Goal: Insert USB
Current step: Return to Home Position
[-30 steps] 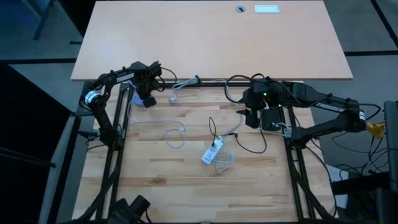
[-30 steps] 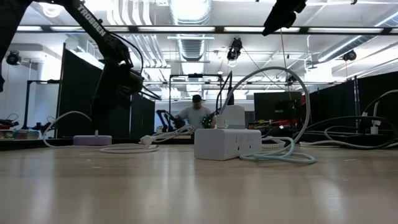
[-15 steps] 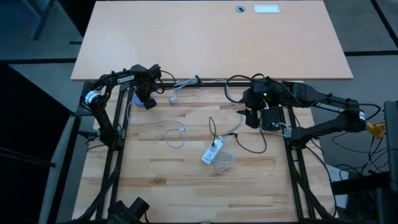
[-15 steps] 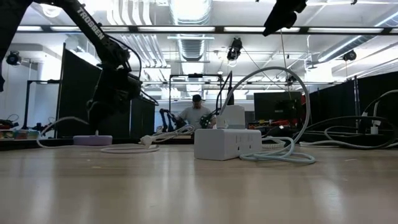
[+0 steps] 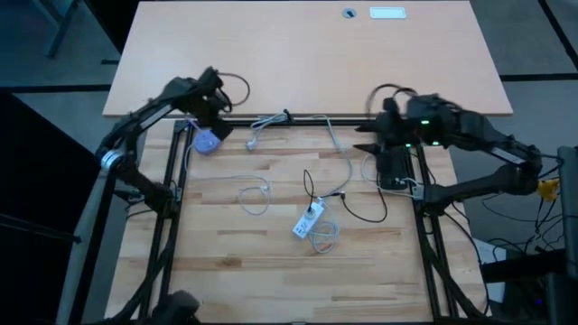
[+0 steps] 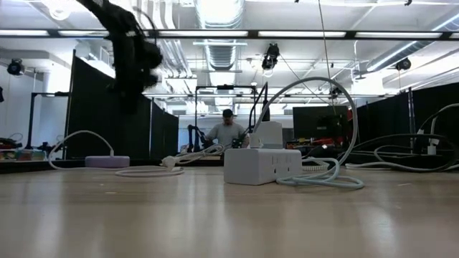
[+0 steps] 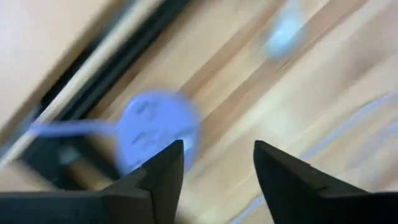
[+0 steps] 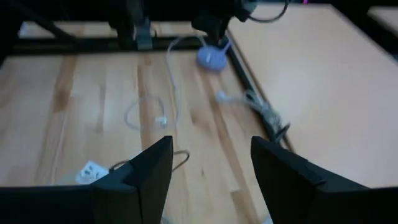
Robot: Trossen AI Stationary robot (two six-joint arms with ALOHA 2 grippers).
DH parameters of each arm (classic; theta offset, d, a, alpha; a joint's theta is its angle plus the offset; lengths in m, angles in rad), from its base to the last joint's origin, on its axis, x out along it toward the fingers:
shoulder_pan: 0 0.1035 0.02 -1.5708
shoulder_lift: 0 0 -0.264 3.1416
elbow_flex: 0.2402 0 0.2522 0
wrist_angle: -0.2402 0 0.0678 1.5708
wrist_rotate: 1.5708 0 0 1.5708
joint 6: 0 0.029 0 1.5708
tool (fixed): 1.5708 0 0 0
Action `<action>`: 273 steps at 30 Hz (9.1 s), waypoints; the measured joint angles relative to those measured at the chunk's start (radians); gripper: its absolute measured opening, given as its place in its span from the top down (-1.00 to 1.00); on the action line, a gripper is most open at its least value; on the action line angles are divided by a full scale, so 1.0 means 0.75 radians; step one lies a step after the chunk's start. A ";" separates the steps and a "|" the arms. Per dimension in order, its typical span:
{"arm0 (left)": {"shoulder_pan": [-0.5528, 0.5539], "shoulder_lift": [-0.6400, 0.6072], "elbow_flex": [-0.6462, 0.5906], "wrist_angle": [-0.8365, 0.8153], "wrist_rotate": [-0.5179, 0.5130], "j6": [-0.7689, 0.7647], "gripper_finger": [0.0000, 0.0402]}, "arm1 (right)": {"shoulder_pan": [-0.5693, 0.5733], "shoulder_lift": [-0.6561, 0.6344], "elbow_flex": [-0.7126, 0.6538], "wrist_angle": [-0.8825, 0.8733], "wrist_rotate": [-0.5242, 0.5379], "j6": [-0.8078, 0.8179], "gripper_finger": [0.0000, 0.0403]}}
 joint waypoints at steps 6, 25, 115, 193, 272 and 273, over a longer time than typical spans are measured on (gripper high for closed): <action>-0.124 -0.382 -0.126 0.410 0.182 -0.290 0.01 | 0.000 -0.193 -0.092 0.118 -0.003 0.046 0.01; -0.424 -0.814 -0.479 0.811 0.166 -0.366 0.34 | 0.000 -0.462 -0.938 0.561 0.008 0.159 0.01; -0.756 -1.448 -1.784 1.964 0.423 0.021 0.98 | 0.189 -1.135 -1.960 1.199 0.006 0.540 1.00; -1.439 -1.992 -1.783 1.517 -0.108 -0.240 0.98 | 0.189 -1.135 -1.962 1.205 0.008 0.540 1.00; -1.439 -1.785 -1.784 1.517 -0.106 -0.239 0.98 | 0.387 -1.418 -1.961 1.235 0.009 0.540 1.00; -1.438 -1.785 -1.784 1.517 -0.106 -0.239 0.98 | 0.387 -1.418 -1.961 1.236 0.009 0.540 1.00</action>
